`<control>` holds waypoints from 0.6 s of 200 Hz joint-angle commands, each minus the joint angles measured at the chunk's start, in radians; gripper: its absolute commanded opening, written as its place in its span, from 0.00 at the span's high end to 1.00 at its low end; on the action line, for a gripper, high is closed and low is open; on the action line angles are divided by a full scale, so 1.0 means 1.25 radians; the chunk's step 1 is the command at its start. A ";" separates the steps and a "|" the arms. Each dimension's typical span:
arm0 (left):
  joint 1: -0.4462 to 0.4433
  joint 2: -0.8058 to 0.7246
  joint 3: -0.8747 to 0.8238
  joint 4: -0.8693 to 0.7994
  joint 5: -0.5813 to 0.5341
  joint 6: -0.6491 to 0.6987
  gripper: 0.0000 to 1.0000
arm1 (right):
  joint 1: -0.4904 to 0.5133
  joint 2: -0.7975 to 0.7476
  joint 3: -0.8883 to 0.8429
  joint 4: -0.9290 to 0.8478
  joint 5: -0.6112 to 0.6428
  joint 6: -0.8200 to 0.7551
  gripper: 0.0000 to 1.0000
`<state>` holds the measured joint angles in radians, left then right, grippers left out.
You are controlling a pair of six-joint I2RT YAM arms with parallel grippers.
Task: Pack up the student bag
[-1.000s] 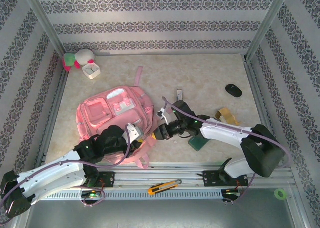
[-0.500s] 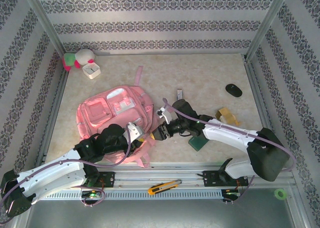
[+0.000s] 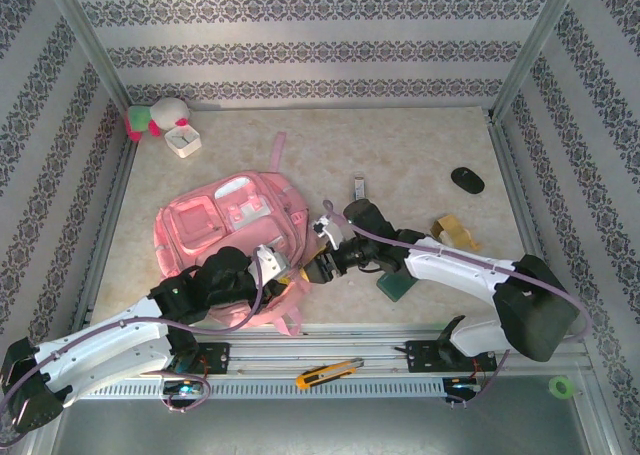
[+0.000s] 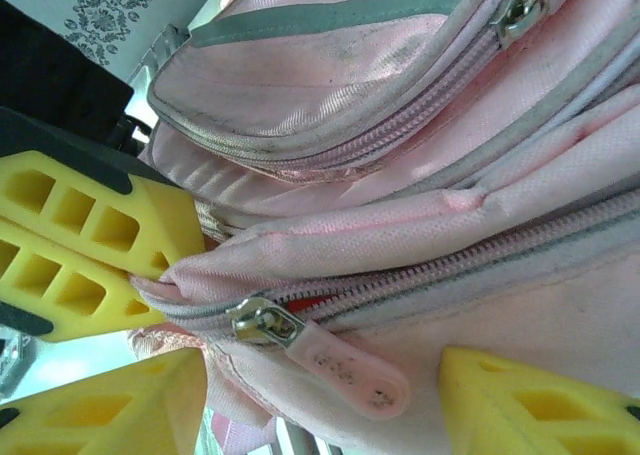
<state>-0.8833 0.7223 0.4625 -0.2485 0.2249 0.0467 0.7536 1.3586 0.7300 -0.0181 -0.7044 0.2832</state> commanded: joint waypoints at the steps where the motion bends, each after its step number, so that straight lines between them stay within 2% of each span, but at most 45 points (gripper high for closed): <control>1: -0.002 -0.053 0.033 0.055 0.046 0.055 1.00 | -0.027 -0.081 -0.032 -0.005 -0.016 -0.057 0.38; 33: 0.024 -0.141 -0.008 0.035 0.073 0.140 1.00 | -0.035 -0.194 -0.089 0.001 0.008 -0.154 0.38; 52: 0.036 -0.185 -0.017 -0.001 0.096 0.213 1.00 | -0.030 -0.217 -0.086 -0.023 0.018 -0.259 0.38; 78: 0.046 -0.185 0.003 -0.062 0.116 0.274 1.00 | -0.012 -0.182 -0.049 -0.037 0.004 -0.380 0.39; 120: 0.049 -0.177 0.002 -0.038 0.123 0.276 1.00 | 0.036 -0.045 0.028 -0.038 -0.065 -0.415 0.40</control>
<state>-0.8356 0.5137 0.4332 -0.3813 0.3340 0.3401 0.7609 1.2392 0.7082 -0.0620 -0.7208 -0.1467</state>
